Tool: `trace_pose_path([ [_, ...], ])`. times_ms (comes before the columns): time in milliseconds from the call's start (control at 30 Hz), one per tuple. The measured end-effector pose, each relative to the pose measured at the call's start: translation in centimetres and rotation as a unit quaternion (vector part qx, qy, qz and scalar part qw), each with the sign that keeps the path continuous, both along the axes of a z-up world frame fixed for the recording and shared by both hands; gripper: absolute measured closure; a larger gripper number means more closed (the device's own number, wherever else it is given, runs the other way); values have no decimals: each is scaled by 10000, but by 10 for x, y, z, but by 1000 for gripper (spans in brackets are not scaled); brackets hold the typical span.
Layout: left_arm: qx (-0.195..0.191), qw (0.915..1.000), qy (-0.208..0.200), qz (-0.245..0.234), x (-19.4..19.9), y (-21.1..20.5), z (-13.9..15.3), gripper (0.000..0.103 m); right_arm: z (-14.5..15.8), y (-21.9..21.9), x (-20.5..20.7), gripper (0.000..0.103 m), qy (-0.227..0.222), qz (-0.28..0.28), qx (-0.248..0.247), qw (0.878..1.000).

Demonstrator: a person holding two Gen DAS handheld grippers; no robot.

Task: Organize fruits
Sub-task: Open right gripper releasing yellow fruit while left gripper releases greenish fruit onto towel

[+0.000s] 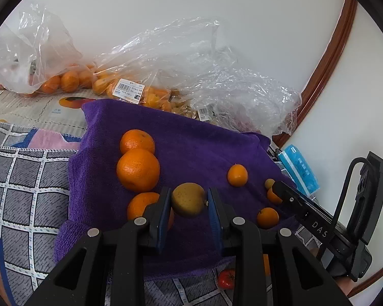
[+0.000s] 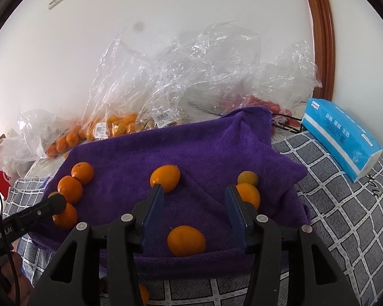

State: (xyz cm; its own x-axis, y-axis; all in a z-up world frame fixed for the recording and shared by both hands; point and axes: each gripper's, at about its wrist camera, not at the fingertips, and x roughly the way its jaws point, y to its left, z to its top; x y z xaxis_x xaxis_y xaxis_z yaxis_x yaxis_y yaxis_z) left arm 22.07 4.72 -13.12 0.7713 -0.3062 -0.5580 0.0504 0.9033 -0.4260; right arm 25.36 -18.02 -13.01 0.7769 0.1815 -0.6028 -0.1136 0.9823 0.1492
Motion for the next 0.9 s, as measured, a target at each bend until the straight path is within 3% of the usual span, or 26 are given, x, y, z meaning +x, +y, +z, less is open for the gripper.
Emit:
trace_pose_path([
  [300, -63, 10000, 17, 19, 1, 3, -1, 76, 0, 0, -1, 49, -22, -56, -6, 10000],
  [467, -153, 9998, -61, -72, 0, 3, 1, 65, 2, 2, -3, 45, -82, -54, -59, 9999],
  [900, -86, 9997, -192, 144, -7, 2, 6, 61, 8, -3, -7, 32, -240, -419, -306, 9984],
])
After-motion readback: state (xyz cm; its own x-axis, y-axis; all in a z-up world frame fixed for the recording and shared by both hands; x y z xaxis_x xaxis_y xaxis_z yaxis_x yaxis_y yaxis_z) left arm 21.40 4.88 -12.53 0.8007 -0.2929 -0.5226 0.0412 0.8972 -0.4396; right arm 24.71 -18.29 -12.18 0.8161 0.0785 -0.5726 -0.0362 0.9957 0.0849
